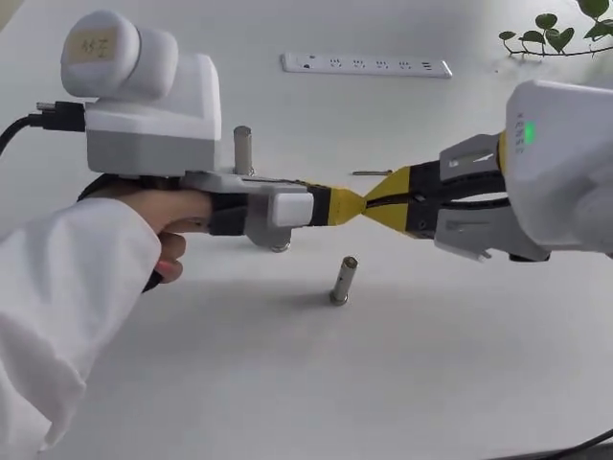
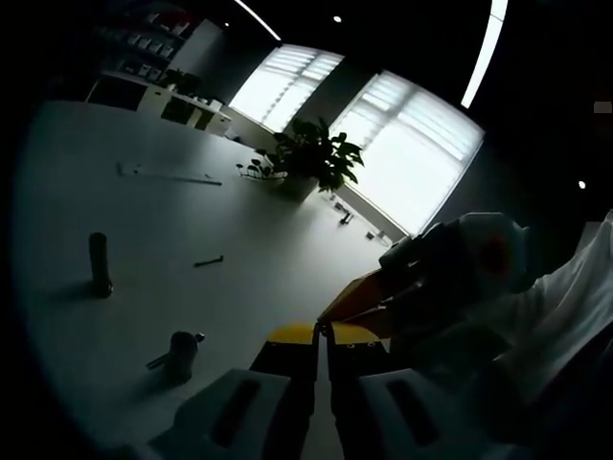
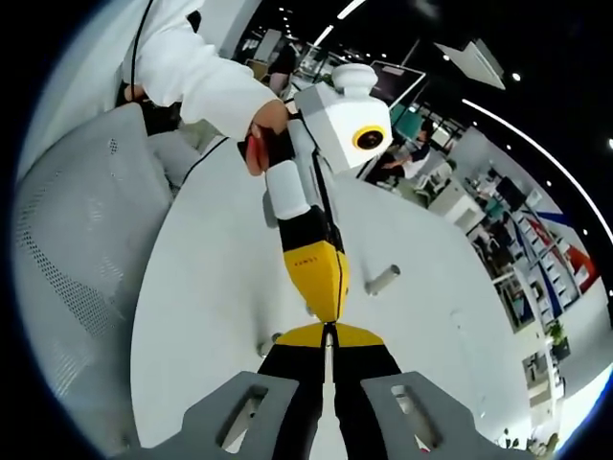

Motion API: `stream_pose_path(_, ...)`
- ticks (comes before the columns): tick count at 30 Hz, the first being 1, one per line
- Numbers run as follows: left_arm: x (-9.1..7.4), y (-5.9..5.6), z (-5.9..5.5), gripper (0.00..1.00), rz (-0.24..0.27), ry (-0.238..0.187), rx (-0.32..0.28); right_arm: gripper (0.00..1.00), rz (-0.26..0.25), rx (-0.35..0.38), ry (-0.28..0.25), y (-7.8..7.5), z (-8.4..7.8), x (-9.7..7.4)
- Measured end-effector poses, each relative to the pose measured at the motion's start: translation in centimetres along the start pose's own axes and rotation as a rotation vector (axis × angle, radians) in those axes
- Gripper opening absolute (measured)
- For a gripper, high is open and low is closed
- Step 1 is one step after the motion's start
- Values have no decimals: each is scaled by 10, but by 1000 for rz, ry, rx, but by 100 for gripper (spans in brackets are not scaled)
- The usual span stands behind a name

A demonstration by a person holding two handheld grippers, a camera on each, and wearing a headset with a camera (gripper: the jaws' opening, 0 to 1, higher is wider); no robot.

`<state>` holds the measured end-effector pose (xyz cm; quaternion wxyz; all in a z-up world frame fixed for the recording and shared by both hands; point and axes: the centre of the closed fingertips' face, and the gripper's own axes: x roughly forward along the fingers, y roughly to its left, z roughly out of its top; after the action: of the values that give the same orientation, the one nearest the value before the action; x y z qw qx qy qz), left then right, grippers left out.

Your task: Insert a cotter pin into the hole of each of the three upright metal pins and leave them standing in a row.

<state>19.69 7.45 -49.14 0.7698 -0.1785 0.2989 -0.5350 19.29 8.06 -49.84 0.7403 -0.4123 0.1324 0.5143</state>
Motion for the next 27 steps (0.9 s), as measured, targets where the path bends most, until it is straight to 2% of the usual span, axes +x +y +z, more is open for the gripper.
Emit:
stream_pose_path(23,-3,-2,-11,0,24,65,-16,0,26,-35,11,6,-3,4)
stream_pose_path(24,-4,3,-10,0,26,71,-15,0,27,-40,11,6,-3,5)
stream_pose_path(27,-5,4,-9,0,33,73,-9,0,23,-54,8,6,-3,5)
